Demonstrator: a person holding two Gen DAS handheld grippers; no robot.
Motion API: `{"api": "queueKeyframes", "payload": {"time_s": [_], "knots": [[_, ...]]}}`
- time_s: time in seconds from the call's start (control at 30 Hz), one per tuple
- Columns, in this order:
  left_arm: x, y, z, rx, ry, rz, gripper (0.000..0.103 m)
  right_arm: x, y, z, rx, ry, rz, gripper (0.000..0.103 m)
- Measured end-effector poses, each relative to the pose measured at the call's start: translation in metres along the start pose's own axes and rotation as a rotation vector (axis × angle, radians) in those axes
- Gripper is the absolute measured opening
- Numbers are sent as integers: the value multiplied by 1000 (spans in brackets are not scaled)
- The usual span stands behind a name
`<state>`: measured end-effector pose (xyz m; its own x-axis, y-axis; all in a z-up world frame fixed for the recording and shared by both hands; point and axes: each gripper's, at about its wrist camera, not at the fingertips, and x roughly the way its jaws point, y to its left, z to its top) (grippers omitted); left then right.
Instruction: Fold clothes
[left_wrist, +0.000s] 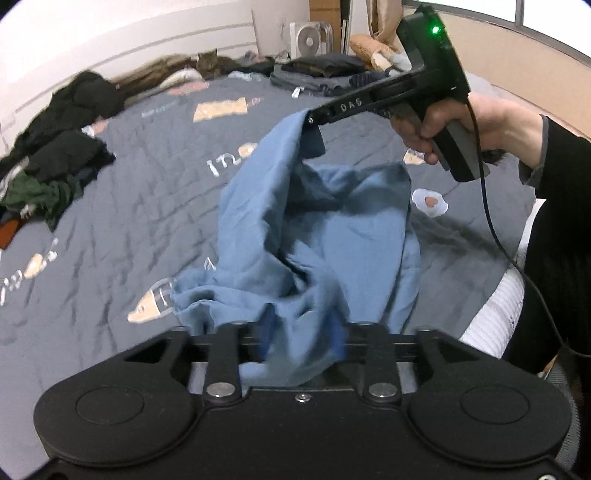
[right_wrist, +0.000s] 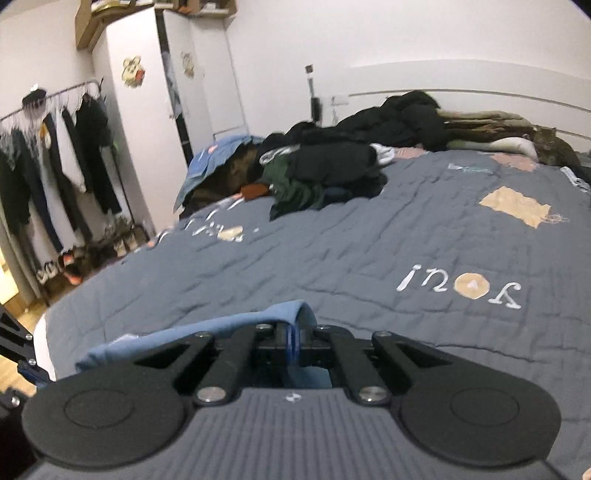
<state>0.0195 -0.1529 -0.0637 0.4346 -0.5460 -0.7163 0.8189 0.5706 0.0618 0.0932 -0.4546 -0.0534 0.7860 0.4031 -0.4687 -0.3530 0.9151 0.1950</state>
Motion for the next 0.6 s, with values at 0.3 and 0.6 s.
{"api": "queueKeyframes", "payload": {"time_s": [0.3,0.6], "knots": [[17,-23,15,58,-33,-53,52,-40,-28,21,134,-116,3,1],[54,-38,10,157,82,-70,11,-54,-46,27,220,-181,-1,1]]}}
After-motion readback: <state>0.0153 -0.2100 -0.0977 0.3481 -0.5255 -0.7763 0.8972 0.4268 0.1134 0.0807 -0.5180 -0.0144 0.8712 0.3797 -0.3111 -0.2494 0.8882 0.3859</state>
